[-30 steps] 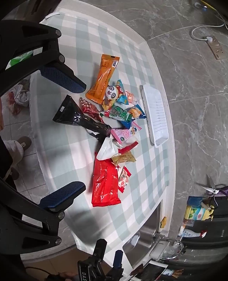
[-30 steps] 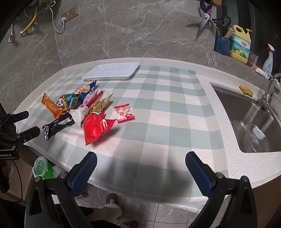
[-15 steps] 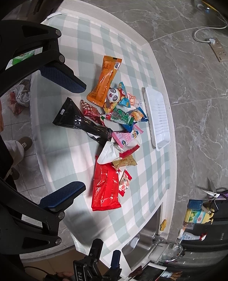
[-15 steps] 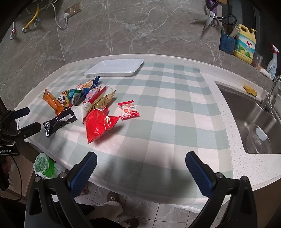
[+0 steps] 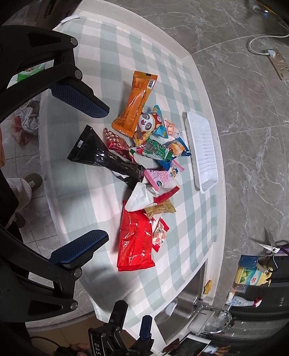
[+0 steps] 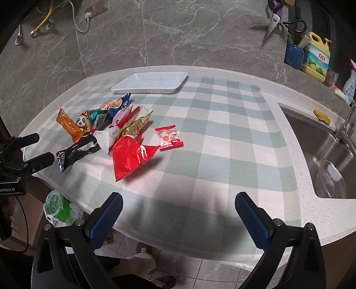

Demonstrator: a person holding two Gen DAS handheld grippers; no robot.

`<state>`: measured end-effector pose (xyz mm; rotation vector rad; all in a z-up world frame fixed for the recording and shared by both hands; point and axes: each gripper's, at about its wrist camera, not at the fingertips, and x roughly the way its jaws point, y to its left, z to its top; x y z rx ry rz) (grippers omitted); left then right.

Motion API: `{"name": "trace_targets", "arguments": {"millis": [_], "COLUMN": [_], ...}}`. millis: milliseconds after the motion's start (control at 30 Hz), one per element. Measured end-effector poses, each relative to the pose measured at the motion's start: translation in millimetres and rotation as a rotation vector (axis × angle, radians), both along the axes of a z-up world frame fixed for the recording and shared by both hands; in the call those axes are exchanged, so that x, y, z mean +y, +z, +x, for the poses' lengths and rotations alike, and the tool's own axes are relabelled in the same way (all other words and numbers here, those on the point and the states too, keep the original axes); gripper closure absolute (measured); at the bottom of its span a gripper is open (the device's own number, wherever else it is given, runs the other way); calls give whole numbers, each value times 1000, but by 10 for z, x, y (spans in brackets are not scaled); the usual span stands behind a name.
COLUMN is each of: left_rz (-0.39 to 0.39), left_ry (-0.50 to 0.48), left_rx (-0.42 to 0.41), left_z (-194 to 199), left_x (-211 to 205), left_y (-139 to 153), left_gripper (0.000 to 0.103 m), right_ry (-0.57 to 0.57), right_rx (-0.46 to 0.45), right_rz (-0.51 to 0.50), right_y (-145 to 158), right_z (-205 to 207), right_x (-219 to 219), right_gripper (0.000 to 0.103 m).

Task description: Organize snacks

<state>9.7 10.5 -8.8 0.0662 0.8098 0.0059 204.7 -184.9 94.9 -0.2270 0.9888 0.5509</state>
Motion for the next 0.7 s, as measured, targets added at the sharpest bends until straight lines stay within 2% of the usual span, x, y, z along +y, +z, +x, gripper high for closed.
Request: {"name": "trace_targets", "arguments": {"millis": [700], "left_rz": [-1], "left_ry": [-1], "left_rx": [2], "left_z": [7], "left_x": [5], "left_y": [-15], "left_gripper": [1], "right_ry": [20], "right_rx": [2], "right_rz": [-3], "right_y": [-17], "right_z": [-7], "right_x": [71], "right_gripper": [0]}}
